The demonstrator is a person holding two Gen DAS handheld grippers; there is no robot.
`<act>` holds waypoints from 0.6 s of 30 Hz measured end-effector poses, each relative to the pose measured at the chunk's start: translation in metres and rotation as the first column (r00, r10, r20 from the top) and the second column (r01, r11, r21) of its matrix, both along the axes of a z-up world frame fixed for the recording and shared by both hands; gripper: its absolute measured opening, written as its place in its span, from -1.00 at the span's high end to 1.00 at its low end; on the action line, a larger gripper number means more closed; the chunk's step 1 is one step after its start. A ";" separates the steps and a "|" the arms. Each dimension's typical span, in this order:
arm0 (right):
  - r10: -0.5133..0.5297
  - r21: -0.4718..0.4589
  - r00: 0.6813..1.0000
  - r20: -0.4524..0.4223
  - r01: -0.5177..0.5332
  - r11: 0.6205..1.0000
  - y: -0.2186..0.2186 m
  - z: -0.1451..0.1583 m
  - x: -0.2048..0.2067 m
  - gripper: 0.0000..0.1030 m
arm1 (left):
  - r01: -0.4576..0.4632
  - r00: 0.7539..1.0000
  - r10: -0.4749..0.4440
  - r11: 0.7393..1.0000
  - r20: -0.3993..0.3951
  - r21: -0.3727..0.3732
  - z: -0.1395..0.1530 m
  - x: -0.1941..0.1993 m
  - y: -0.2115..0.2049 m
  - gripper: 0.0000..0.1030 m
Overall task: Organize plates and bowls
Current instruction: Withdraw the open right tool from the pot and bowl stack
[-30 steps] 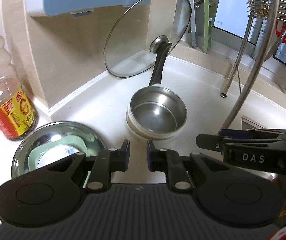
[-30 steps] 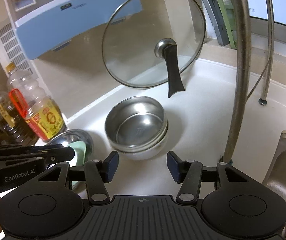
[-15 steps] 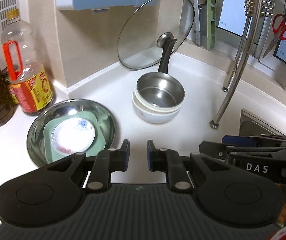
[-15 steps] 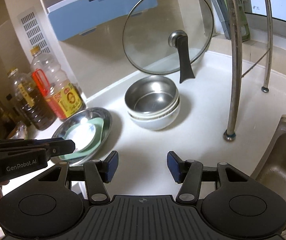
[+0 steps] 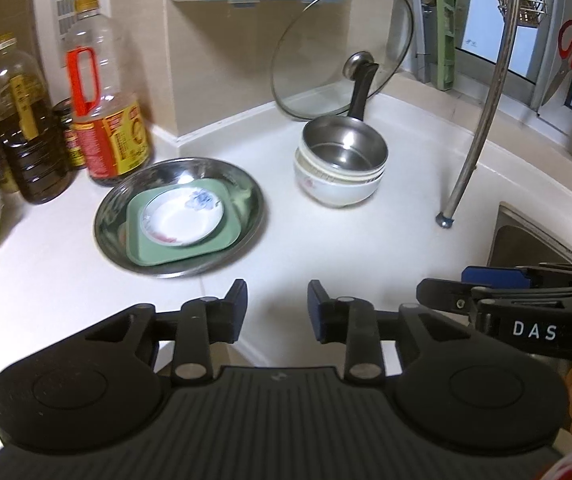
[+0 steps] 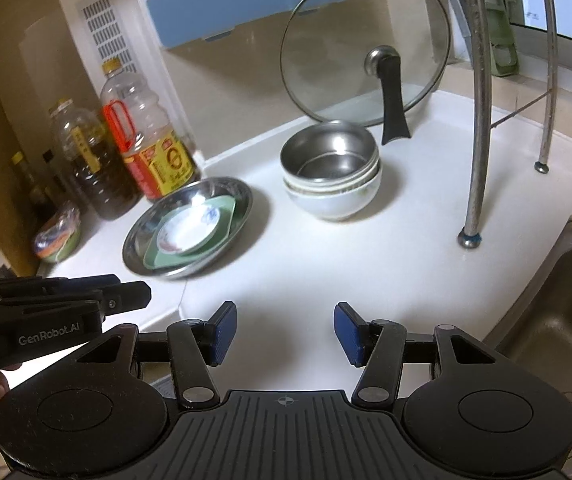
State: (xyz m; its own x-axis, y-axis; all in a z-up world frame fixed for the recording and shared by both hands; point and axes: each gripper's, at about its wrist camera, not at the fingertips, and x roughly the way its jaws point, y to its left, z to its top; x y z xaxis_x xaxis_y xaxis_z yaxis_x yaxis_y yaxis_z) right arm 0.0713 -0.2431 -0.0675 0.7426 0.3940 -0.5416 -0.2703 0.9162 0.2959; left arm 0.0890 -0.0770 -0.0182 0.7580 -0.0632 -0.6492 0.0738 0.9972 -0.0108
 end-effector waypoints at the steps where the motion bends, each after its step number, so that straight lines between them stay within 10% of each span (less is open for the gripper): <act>1: 0.006 -0.003 1.000 -0.004 -0.006 1.000 0.001 -0.002 -0.002 -0.05 | -0.008 1.000 0.008 1.000 0.001 0.003 -0.001 -0.004 0.001 0.38; 18: 0.020 -0.041 1.000 -0.011 -0.021 0.999 0.015 -0.018 -0.029 -0.05 | -0.092 0.996 0.092 0.996 0.000 0.014 -0.006 -0.048 0.019 0.36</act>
State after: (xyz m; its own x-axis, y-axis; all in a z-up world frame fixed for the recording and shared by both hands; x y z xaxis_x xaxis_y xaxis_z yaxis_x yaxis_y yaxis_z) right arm 0.0422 -0.2283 -0.0852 0.7287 0.3862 -0.5655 -0.2862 0.9220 0.2608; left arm 0.0415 -0.0576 -0.0245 0.7599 0.0157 -0.6498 -0.0183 0.9998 0.0028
